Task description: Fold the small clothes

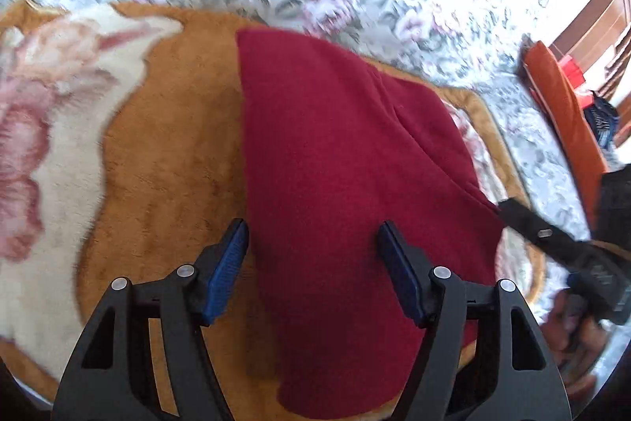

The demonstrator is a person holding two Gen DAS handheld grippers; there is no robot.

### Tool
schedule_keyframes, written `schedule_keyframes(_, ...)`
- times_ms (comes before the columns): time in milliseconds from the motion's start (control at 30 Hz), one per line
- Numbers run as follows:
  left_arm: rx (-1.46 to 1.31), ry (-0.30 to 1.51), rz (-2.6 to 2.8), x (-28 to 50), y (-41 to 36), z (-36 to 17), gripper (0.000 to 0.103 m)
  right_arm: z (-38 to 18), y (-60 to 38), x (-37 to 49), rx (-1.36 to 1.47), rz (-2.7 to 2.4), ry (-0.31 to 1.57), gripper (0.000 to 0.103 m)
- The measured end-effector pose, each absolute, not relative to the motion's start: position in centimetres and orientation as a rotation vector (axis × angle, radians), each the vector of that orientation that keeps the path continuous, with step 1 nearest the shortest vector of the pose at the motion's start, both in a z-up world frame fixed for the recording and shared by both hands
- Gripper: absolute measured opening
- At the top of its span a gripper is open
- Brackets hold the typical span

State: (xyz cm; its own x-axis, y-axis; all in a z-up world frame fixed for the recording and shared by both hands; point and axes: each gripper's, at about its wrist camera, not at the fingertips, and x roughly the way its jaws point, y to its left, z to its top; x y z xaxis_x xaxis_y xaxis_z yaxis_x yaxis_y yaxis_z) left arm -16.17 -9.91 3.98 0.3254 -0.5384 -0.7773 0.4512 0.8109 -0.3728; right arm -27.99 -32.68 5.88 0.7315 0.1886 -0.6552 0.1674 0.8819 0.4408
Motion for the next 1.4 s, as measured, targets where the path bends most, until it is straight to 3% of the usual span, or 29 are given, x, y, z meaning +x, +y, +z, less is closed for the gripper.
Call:
schedule_keyframes(100, -0.069, 0.994, -0.588, -16.3, -9.5, 4.7, 0.071, 8.4, -31.2, -28.0, 0.388, 0.020, 0.724, 0.049)
schedule_keyframes(200, -0.059, 0.960, -0.573, -16.1, -9.8, 5.0, 0.071, 9.0, -29.3, -26.3, 0.291, 0.043, 0.741, 0.036)
schedule_keyframes(433, 0.023, 0.963, -0.569, -15.2, -11.5, 4.3, 0.071, 5.6, -29.0, -22.4, 0.250, -0.030, 0.819, 0.024)
schedule_keyframes(633, 0.030, 0.973, -0.567, -14.7, -12.3, 3.9, 0.071, 2.8, -30.3, -22.2, 0.280, -0.053, 0.843, 0.022)
schedule_keyframes(1100, 0.082, 0.913, -0.530, -15.6, -12.3, 4.3, 0.071, 5.2, -28.5, -26.7, 0.279, -0.022, 0.795, 0.022)
schedule_keyframes(1400, 0.116, 0.845, -0.494, -16.9, -11.9, 5.1, 0.071, 2.9, -26.7, -27.7, 0.210, -0.048, 0.853, 0.023)
